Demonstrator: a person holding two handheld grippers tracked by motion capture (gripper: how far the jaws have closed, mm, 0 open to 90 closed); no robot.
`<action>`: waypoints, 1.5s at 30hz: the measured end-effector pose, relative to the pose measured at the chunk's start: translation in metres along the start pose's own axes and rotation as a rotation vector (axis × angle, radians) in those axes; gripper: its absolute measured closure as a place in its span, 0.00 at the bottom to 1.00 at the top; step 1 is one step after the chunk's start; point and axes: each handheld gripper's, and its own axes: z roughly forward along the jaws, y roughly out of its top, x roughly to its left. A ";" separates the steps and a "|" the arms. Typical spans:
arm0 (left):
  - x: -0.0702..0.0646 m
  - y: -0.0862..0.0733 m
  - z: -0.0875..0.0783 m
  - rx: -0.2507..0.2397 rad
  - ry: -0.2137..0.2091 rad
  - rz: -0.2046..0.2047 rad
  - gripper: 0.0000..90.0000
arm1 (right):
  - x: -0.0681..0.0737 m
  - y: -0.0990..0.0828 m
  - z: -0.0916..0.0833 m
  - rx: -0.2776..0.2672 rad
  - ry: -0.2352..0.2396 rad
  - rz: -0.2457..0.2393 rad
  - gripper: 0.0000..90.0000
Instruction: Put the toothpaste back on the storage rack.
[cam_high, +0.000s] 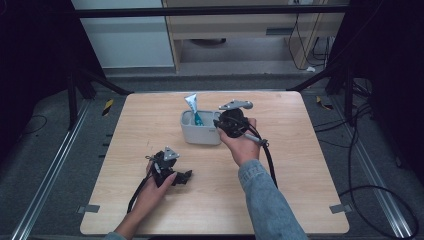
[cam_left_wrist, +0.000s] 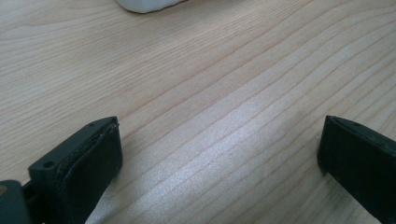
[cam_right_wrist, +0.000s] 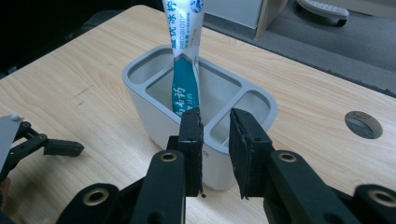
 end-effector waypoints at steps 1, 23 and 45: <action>0.000 0.000 0.000 0.000 0.000 0.000 0.00 | -0.002 -0.001 -0.002 -0.004 0.000 0.000 0.82; 0.000 0.000 0.000 0.000 -0.002 0.000 0.00 | -0.020 -0.025 -0.020 -0.060 -0.030 0.041 0.47; 0.000 0.000 0.000 0.002 0.000 0.001 0.00 | -0.053 -0.063 -0.041 -0.029 -0.059 0.066 0.11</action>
